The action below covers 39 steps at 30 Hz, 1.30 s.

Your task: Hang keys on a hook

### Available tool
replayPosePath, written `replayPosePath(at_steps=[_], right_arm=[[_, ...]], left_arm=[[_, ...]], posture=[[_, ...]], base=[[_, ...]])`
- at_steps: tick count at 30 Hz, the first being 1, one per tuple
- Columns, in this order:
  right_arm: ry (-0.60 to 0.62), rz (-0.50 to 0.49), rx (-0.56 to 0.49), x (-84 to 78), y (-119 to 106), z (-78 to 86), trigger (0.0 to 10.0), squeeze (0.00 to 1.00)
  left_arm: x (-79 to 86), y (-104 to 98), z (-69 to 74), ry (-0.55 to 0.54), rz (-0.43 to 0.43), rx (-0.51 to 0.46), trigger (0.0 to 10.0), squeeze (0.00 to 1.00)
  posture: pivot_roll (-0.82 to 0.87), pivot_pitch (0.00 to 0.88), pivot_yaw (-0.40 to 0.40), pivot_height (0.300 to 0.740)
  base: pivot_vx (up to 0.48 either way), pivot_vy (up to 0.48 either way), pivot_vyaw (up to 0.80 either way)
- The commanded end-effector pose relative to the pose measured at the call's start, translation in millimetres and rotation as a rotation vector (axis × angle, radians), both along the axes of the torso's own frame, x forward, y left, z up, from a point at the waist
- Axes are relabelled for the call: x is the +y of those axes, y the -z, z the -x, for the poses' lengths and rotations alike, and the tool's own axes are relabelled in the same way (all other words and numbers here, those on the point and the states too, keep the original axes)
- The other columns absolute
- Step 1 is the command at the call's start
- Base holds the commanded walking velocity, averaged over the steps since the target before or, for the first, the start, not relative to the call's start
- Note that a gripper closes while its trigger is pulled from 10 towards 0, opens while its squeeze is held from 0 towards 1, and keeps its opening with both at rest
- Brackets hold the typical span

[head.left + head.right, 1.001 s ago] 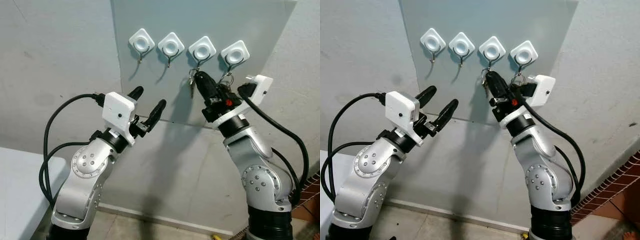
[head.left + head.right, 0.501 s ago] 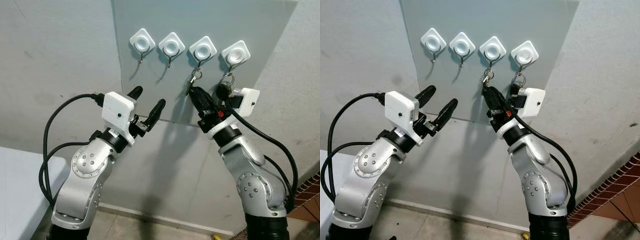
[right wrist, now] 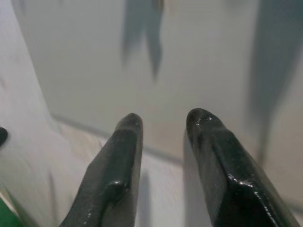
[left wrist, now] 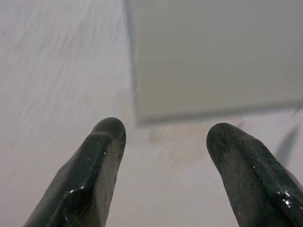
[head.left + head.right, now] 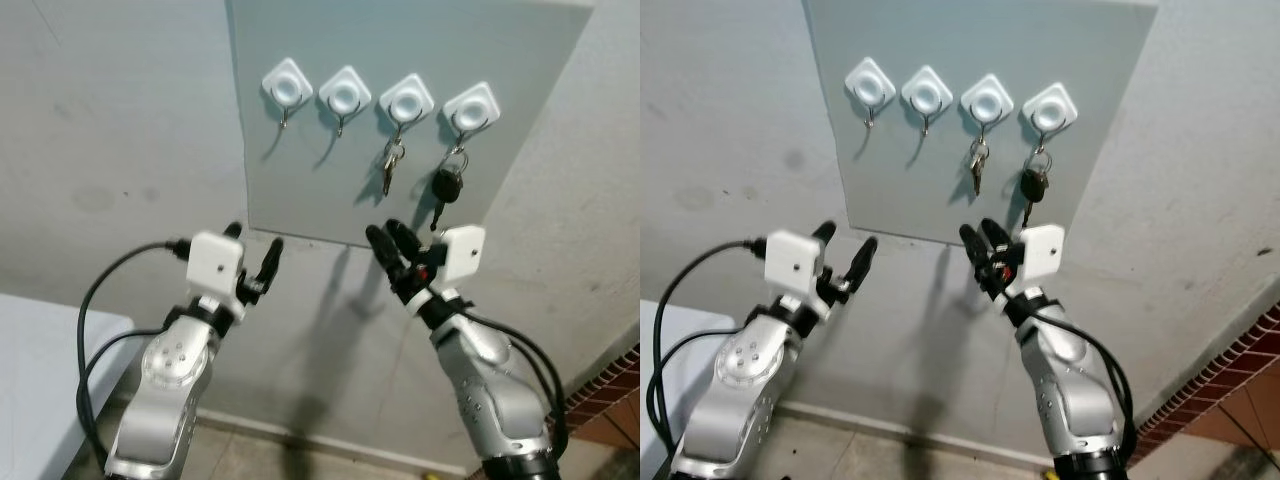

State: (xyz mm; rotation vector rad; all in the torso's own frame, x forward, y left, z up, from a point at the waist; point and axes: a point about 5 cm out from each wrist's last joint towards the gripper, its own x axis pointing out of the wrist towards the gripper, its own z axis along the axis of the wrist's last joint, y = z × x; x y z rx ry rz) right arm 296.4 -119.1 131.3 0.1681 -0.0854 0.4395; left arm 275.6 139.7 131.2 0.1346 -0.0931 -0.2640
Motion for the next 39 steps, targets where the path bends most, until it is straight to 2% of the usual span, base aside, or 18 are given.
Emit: replayPosePath(at_steps=[1, 2, 4, 7, 10, 12, 13, 15, 18, 24, 26, 28, 30, 33, 34, 35, 37, 39], right_arm=[[0.058, 0.070, 0.119, -13.4, 33, 1.8, 10.0, 1.00], [0.063, 0.109, 0.144, -16.0, 46, 2.8, 10.0, 1.00], [0.057, 0.125, 0.151, -16.6, 52, 3.6, 10.0, 1.00], [0.074, 0.177, 0.203, -23.2, 75, 6.7, 10.0, 1.00], [0.100, 0.287, 0.297, -31.8, 107, 13.7, 10.0, 1.00], [0.101, 0.292, 0.312, -32.7, 112, 15.2, 10.0, 1.00], [0.121, 0.298, 0.359, -36.7, 122, 19.0, 10.0, 1.00], [0.147, 0.312, 0.420, -42.5, 134, 25.7, 10.0, 1.00], [0.156, 0.303, 0.452, -44.9, 141, 29.3, 10.0, 1.00], [0.160, 0.311, 0.444, -44.5, 143, 27.9, 10.0, 1.00], [0.212, 0.399, 0.648, -59.4, 177, 62.8, 10.0, 1.00], [0.208, 0.475, 0.763, -65.9, 195, 87.2, 10.0, 1.00], [0.210, 0.486, 0.834, -68.5, 205, 102.5, 10.0, 1.00], [0.210, 0.503, 0.874, -69.8, 210, 111.4, 10.0, 1.00], [0.197, 0.494, 0.904, -69.4, 214, 118.7, 10.0, 0.00], [0.197, 0.494, 0.904, -69.4, 214, 118.7, 10.0, 0.00], [0.203, 0.481, 0.957, -69.1, 220, 132.2, 10.0, 0.00], [0.215, 0.484, 0.965, -68.6, 222, 134.2, 10.0, 0.00]], left_arm=[[4.3, 20, 1.8, -0.031, -0.027, 0.047, 10.0, 0.00], [6.7, 35, 3.5, -0.042, -0.038, 0.083, 10.0, 0.00], [7.5, 41, 4.1, -0.048, -0.046, 0.090, 10.0, 0.00], [12.2, 70, 5.5, -0.078, -0.001, 0.185, 10.0, 0.00], [19.3, 106, 9.8, -0.141, -0.032, 0.303, 10.0, 0.00], [21.2, 116, 12.2, -0.150, -0.051, 0.330, 10.0, 0.00], [24.0, 131, 18.3, -0.157, -0.047, 0.403, 10.0, 0.00], [25.8, 144, 25.0, -0.163, -0.037, 0.470, 10.0, 0.00], [26.5, 151, 28.1, -0.163, -0.034, 0.500, 10.0, 0.00], [27.1, 154, 26.2, -0.165, -0.034, 0.487, 10.0, 0.00], [34.3, 181, 52.7, -0.215, -0.026, 0.661, 10.0, 0.00], [36.2, 194, 68.2, -0.244, 0.002, 0.748, 10.0, 0.00], [36.6, 202, 79.8, -0.271, -0.001, 0.813, 10.0, 0.00], [36.2, 206, 85.6, -0.283, 0.003, 0.844, 10.0, 0.00], [35.0, 208, 88.4, -0.283, 0.003, 0.856, 10.0, 0.00], [35.0, 208, 88.4, -0.283, 0.003, 0.856, 10.0, 0.00], [34.1, 213, 97.6, -0.299, 0.010, 0.892, 10.0, 0.00], [35.7, 216, 102.2, -0.310, 0.017, 0.912, 10.0, 0.00]], posture=[[-0.08, 0.000, -0.035, 0.732], [-0.07, 0.000, -0.038, 0.732], [-0.07, 0.000, -0.038, 0.732], [-0.07, 0.000, -0.038, 0.732], [-0.08, 0.000, -0.035, 0.732], [-0.08, 0.000, -0.033, 0.732], [-0.08, 0.000, -0.032, 0.732], [-0.08, 0.000, -0.031, 0.732], [-0.08, 0.000, -0.031, 0.732], [-0.08, 0.000, -0.030, 0.732], [-0.10, 0.000, -0.017, 0.732], [-0.10, 0.000, -0.017, 0.732], [-0.10, 0.000, -0.018, 0.732], [-0.10, 0.000, -0.015, 0.732], [-0.10, 0.000, -0.009, 0.732], [-0.10, 0.000, -0.009, 0.732], [-0.11, 0.000, -0.002, 0.732], [-0.12, 0.000, 0.004, 0.732]], base=[[0.000, 0.000, 0.00], [0.000, 0.000, 0.00], [0.000, 0.000, 0.00], [0.000, 0.000, 0.00], [0.000, 0.000, 0.00], [0.000, 0.000, 0.00], [0.000, 0.000, 0.00], [0.000, 0.000, 0.00], [0.000, 0.000, 0.00], [0.000, 0.000, 0.00], [0.000, 0.000, 0.00], [0.000, 0.000, 0.00], [0.000, 0.000, 0.00], [0.000, 0.000, 0.00], [0.000, 0.000, 0.00], [0.000, 0.000, 0.00], [0.000, 0.000, 0.00], [0.000, 0.000, 0.00]])
